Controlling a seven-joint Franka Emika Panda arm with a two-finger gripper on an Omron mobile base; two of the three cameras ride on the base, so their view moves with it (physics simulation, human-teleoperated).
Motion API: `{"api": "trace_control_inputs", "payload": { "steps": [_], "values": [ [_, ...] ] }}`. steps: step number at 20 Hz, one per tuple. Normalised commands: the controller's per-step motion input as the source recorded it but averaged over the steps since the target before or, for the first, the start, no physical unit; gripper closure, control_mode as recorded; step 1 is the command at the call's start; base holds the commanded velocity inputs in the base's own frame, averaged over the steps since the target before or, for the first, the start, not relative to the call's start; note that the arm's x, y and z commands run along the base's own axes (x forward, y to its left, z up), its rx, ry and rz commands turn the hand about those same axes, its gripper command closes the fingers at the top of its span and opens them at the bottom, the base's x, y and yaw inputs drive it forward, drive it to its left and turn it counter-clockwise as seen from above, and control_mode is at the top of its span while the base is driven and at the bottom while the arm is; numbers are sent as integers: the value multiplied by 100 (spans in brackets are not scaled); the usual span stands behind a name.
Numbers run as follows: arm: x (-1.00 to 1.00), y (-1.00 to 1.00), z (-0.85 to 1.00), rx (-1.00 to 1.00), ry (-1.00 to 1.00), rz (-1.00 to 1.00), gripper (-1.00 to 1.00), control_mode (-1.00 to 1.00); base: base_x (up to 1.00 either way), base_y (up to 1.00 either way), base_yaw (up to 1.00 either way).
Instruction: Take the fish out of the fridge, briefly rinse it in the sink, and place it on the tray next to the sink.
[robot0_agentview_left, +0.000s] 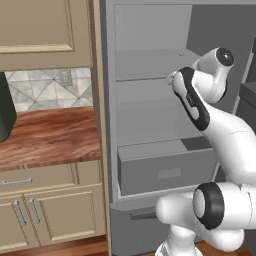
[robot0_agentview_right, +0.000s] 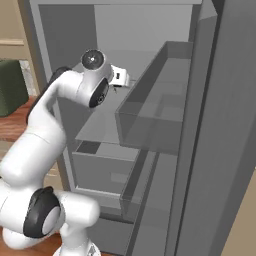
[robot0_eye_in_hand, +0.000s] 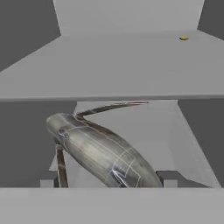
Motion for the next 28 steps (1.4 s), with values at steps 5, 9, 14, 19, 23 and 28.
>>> {"api": "trace_control_inputs", "payload": {
  "steps": [5, 9, 14, 19, 23, 28],
  "values": [
    [-100, 24, -76, -2, 44, 0, 100, -100, 0, 0, 0],
    [-100, 9, -86, -2, 22, 1, 100, -100, 0, 0, 0],
    [-77, 13, -33, 0, -6, 19, 100, -100, 0, 0, 0],
    [-97, 20, -54, 0, 0, 47, 100, -100, 0, 0, 0],
    [0, 0, 0, 0, 0, 0, 100, 100, -74, 13, 74],
    [0, 0, 0, 0, 0, 0, 100, 100, -7, 33, 94]
  ]
}}
